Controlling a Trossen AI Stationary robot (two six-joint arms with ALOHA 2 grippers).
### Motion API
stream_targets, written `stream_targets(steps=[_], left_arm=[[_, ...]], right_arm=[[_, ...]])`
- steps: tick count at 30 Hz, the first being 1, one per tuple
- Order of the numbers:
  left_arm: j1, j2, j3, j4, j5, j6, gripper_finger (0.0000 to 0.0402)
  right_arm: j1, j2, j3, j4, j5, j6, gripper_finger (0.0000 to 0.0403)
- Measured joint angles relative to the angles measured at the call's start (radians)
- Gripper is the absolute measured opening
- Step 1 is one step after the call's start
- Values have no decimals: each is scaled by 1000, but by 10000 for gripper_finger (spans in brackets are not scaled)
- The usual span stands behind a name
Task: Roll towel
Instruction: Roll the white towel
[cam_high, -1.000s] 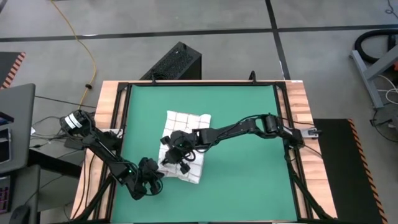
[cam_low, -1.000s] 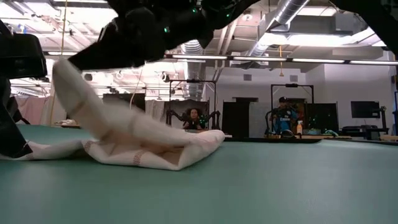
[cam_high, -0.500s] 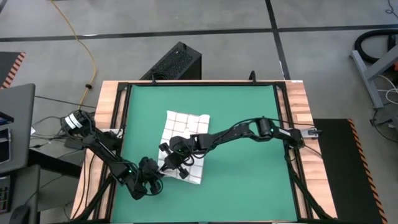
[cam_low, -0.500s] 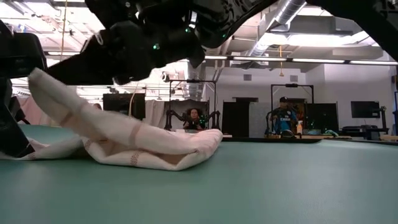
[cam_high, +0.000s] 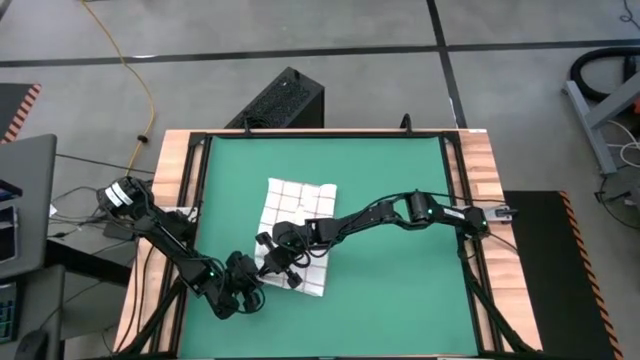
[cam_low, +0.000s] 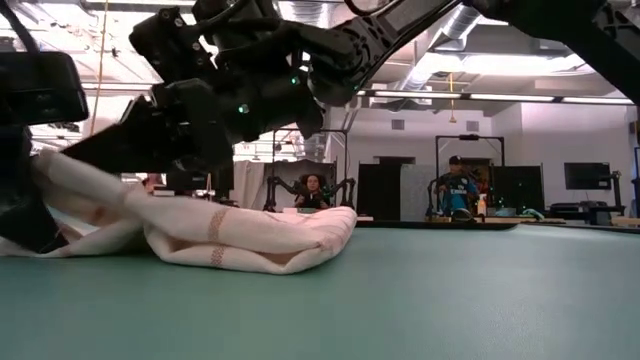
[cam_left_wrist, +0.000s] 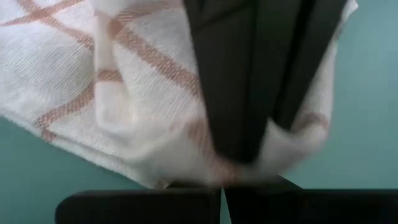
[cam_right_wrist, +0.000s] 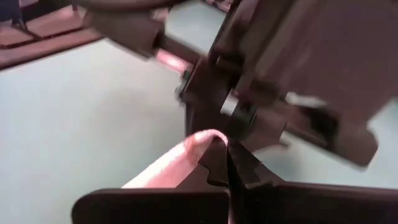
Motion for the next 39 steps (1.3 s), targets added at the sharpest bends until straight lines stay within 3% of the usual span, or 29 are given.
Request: stream_targets(steps=[10,17,27,39], left_arm=[[9,-3,0,30,32,30,0],[7,-114,21,8,133,81,0],[7,-271,73,-238,128,116,0],[0,-303,73,-250,165,112,0]], right_arm=[[-1,19,11,8,24,18,9],[-2,20,11,12,36,27,23],[-2,20,10,25,59,52,76],[-2,20,10,6,59,108,198]])
